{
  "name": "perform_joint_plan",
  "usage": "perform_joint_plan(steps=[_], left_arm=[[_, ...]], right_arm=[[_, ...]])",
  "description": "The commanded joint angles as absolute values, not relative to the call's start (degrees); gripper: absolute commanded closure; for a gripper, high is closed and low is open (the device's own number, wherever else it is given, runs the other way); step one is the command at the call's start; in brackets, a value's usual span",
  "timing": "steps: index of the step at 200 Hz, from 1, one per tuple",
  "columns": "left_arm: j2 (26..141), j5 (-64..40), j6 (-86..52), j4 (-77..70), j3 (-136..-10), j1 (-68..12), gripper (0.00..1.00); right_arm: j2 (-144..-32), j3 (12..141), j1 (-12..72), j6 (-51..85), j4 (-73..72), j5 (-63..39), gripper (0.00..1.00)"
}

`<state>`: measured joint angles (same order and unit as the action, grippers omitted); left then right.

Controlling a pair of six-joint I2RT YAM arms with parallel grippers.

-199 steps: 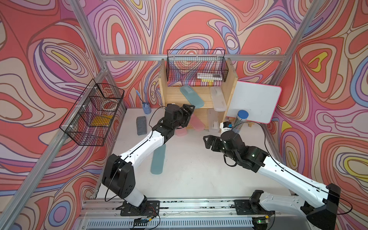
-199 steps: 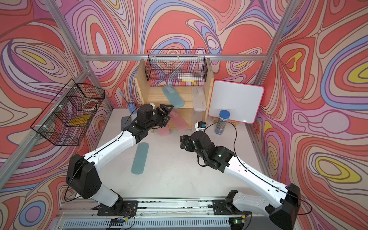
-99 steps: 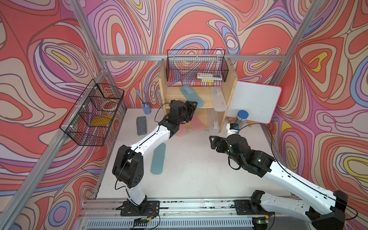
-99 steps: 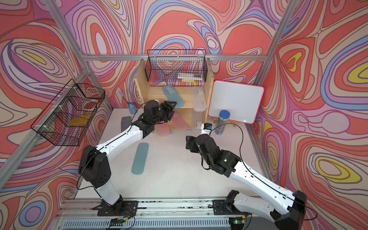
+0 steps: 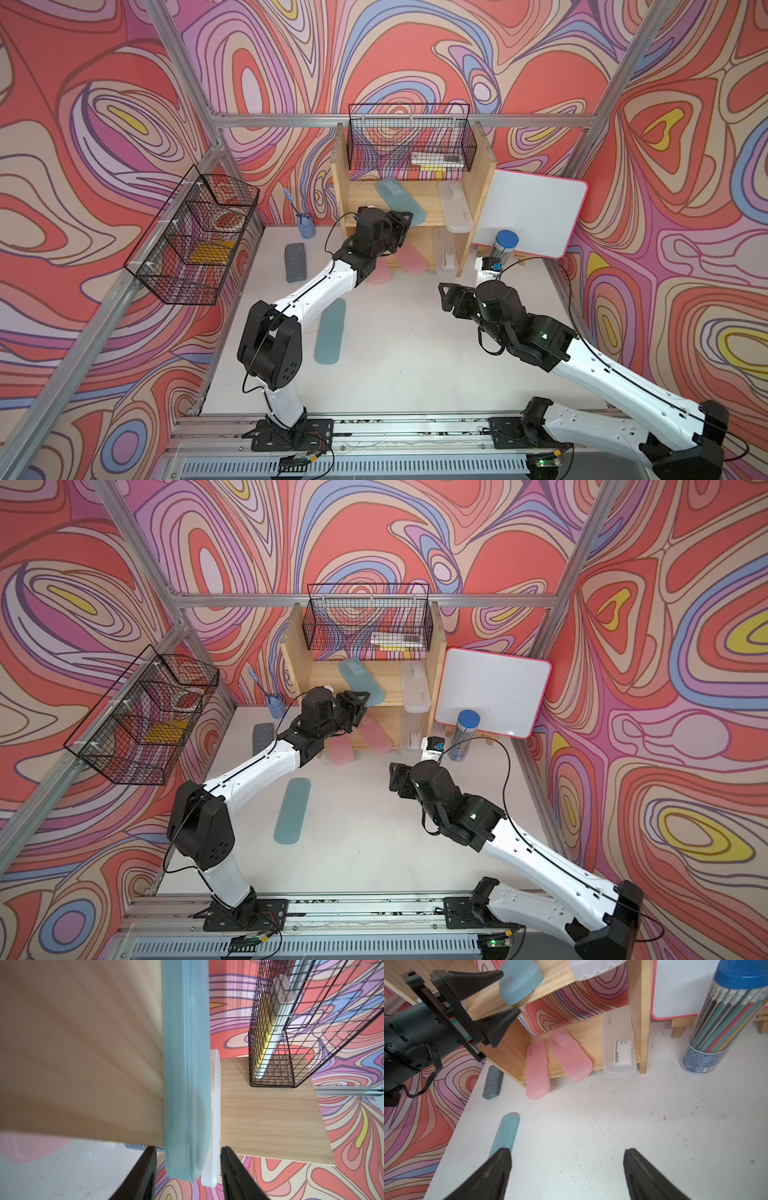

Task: Remove the pencil cases from the shelf
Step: Pick up the pencil case from the shelf.

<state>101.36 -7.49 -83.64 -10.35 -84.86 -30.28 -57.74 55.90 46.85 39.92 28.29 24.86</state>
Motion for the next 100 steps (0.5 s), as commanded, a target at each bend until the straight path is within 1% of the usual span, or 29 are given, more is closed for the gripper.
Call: perform_joint_plan(steps=[1, 26, 41, 62, 100], left_arm=[[102.6, -8.1, -83.5, -12.8, -86.7, -30.6, 0.55], [103.0, -8.5, -83.7, -13.2, -86.9, -30.7, 0.60], [103.0, -8.6, -83.7, -13.4, -86.8, -30.7, 0.66], [102.6, -8.6, -83.7, -13.4, -86.5, -30.9, 0.70], [101.2, -8.3, -83.6, -13.5, -85.0, -31.0, 0.76]], right_arm=[[-56.6, 55.0, 46.8, 39.5, 29.2, 26.2, 0.13], [-56.1, 54.8, 46.8, 39.9, 29.7, 26.3, 0.13], [-55.8, 54.7, 46.8, 40.0, 29.9, 26.5, 0.13], [-55.3, 54.5, 46.8, 40.2, 29.9, 26.6, 0.14], [-55.5, 54.4, 46.8, 40.2, 29.6, 26.5, 0.14]])
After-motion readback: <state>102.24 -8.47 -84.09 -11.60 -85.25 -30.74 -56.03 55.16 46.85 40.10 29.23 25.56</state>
